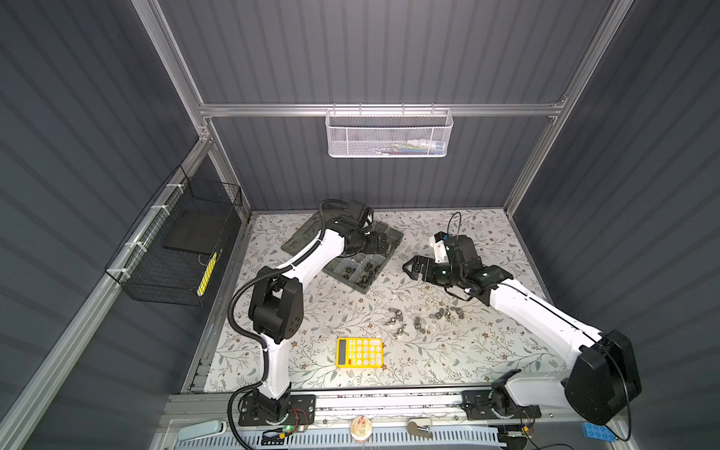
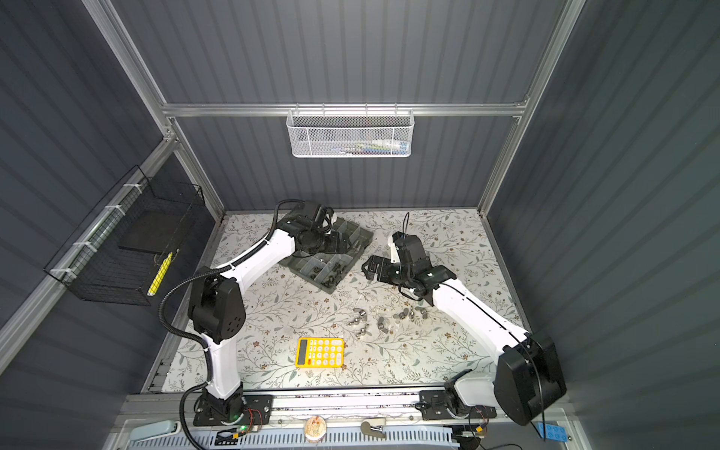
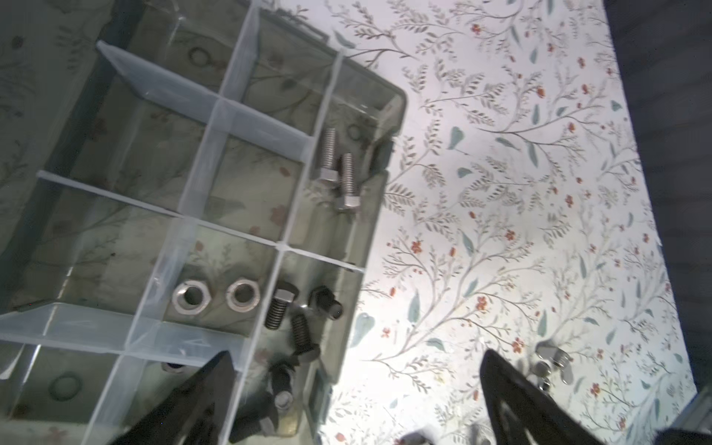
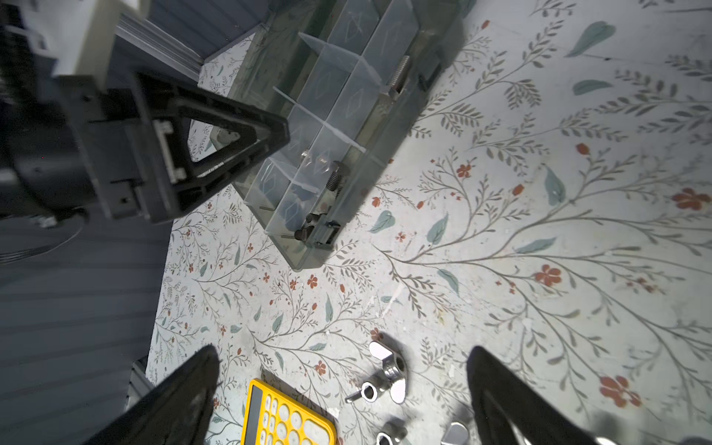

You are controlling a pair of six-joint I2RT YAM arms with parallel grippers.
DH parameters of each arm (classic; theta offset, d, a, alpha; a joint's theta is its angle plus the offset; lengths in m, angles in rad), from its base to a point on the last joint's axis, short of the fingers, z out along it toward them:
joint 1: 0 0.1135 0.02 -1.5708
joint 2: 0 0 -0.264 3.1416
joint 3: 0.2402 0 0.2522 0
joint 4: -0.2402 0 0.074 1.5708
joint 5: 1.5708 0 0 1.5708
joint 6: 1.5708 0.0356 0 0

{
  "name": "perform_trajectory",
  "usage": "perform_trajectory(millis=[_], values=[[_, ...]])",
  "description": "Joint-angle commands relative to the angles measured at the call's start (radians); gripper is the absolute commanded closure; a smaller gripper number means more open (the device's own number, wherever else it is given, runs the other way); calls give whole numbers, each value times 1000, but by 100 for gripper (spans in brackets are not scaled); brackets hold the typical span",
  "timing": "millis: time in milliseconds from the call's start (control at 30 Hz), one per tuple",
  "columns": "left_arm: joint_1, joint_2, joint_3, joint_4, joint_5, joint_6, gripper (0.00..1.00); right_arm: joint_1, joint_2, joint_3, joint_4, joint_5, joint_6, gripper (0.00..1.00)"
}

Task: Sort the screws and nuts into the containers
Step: 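Open the left gripper over the compartment while the right gripper nears the wing nuts, then lower the right gripper and close it on a silver wing nut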

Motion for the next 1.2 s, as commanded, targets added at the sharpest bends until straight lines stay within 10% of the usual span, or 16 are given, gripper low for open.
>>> perform_trajectory(millis=[0,533,1167], values=[[-35,-55,-7,-14,-2,-7,0,-22,-40,-28,-111,81,-12,1],[-231,-144,-241,199,114,-131,0,-225,-19,-172,-327,207,-38,17],[-243,-135,-289,241,201,-140,0,-234,181,-165,-293,256,-64,47]])
